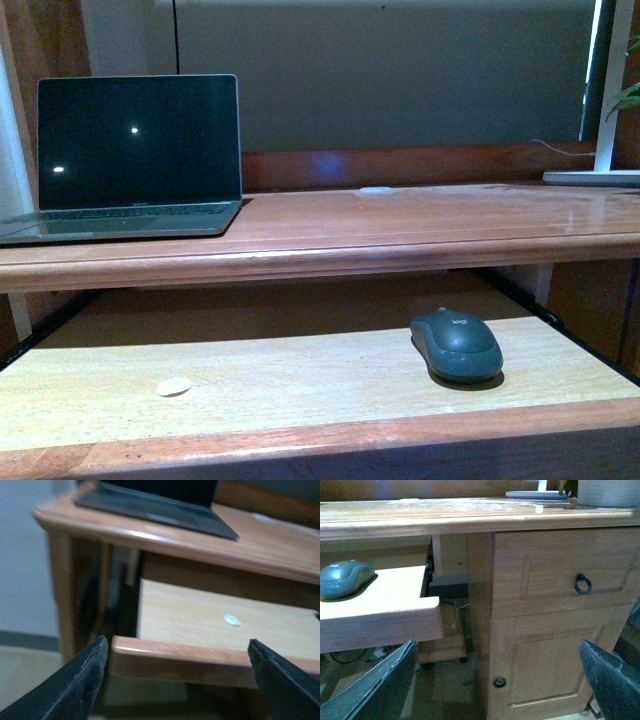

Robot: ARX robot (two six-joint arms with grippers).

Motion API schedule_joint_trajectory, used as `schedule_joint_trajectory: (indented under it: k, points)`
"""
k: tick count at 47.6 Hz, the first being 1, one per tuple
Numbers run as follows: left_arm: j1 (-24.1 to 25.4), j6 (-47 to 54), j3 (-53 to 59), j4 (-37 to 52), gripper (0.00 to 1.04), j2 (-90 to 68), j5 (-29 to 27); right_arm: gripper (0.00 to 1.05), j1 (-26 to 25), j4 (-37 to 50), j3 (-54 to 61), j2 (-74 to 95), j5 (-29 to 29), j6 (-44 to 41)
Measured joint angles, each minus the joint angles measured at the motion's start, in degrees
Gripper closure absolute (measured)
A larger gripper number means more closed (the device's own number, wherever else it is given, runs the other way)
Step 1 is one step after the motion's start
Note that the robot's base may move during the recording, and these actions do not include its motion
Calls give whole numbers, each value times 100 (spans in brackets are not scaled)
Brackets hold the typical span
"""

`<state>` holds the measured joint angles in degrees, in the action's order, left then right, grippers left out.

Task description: Place mouse

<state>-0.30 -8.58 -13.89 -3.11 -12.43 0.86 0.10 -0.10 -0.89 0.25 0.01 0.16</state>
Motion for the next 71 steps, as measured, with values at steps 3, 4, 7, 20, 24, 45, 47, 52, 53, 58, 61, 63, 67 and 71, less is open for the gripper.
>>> schedule_joint_trajectory:
  k: [3,4,7,20,24,45,47,52,53,58,61,63,67,71]
  points:
    - [17,361,315,149,37,439,-87,7,0,0,2,0,-11,0]
    - [17,439,437,186,40,538,-83,7,0,0,2,0,-9,0]
    - [17,590,826,240,51,793,-87,7,0,0,2,0,-7,0]
    - [17,763,1296,291,97,1189,-87,7,0,0,2,0,-2,0]
    - [17,787,1338,291,102,1200,-87,7,0,0,0,0,-4,0]
    - [17,793,1340,291,102,1207,-87,7,-367,2612,-1051,3311,-1502,2284]
    - [17,793,1340,291,102,1207,-87,7,-48,2776,-1305,3628,-1213,2299]
    - [17,793,1338,291,102,1207,-87,7,820,3008,-1777,4151,-505,2256]
    - [17,793,1338,291,102,1207,-87,7,1001,3056,-1843,4238,-376,2229]
    - [17,793,1338,291,77,1207,-87,7,2538,3591,-2166,5069,564,1829]
    - [17,793,1340,291,66,1207,-87,7,3071,3866,-2245,5425,826,1626]
    - [17,793,1338,291,59,1207,-87,7,3394,4065,-2304,5672,975,1462]
    - [17,796,1338,291,45,1207,-87,7,3915,4367,-2426,6146,1182,1152]
    - [17,793,1338,291,31,1207,-87,7,4293,4548,-2570,6603,1403,767]
